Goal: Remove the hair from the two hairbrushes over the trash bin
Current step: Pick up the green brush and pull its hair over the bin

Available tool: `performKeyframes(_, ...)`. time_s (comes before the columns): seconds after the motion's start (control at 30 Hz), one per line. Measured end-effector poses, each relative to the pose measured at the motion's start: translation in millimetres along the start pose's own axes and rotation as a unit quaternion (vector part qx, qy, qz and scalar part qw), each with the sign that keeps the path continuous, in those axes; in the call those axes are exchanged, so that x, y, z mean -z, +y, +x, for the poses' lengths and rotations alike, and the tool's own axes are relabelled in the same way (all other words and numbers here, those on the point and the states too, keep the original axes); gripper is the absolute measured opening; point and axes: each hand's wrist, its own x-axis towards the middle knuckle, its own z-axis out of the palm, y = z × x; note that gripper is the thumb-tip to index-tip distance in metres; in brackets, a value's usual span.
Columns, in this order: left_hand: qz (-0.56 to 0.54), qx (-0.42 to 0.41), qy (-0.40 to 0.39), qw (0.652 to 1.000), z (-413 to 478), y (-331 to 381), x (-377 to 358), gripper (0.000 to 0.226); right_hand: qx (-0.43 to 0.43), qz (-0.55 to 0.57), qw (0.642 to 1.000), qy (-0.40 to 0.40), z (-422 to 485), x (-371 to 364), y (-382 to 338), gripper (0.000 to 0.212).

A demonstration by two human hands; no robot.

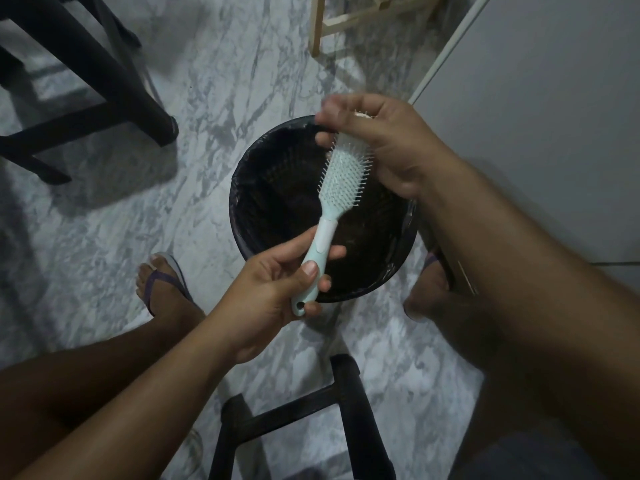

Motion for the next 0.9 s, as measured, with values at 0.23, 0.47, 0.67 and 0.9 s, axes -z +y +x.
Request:
performKeyframes(0.23,0.005,-0.015,-0.007,1.000,0,1,-3,0.052,0.067,-0.038,0.993,0.085,3,2,-2,0.025)
performKeyframes(0.47,0.025,-0.021,0.001,0.999,-2,0,-3,0.051,0.067,0.013,0.991,0.112,5,12,-10,0.015)
performKeyframes(0.67,0.009,-0.018,0.039,0.999,-4,-3,6,0.051,0.113,-0.052,0.972,0.200,5,30,-14,0.018)
performKeyframes(0.9,0.025,-0.022,0.058,0.998,-1,-2,12,0.049,0.082,-0.233,0.957,0.154,5,11,-1,0.027)
